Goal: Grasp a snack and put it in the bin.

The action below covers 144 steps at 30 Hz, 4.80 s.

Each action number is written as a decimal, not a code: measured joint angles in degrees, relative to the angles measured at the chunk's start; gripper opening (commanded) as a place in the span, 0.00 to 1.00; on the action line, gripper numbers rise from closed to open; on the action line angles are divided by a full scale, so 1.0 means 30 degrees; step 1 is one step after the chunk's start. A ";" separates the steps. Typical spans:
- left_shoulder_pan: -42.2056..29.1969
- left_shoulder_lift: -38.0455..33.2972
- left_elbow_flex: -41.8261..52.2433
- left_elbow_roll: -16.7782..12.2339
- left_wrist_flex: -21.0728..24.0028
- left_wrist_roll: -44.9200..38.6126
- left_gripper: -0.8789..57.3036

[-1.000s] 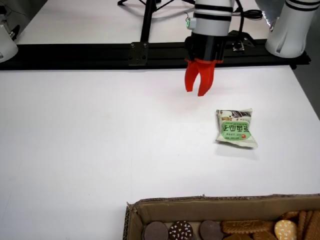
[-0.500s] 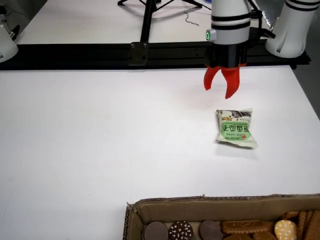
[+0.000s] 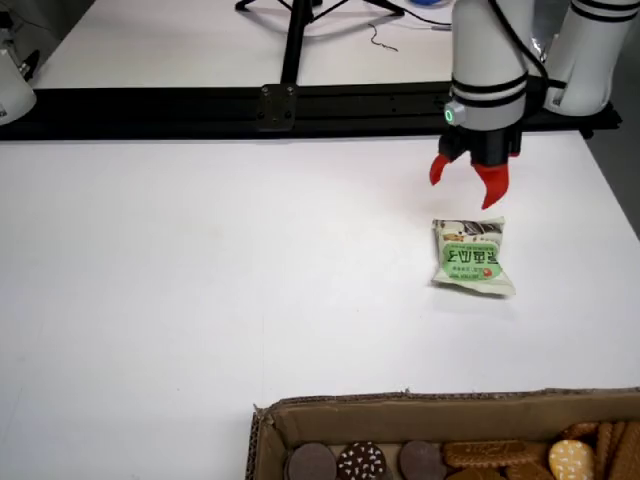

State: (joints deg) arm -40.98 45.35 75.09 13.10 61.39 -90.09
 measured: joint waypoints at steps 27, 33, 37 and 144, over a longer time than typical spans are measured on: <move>0.1829 0.3158 -0.2783 -0.1308 0.0706 0.0030 0.97; 0.2169 0.3431 -0.2907 -0.1739 0.0709 0.0031 0.98; 0.2400 0.3485 -0.2852 -0.1831 0.0709 0.0030 0.98; 0.0353 0.1286 -0.7430 0.4639 0.2363 0.0029 0.01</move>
State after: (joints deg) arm -39.92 49.20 52.80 27.01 68.48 -90.00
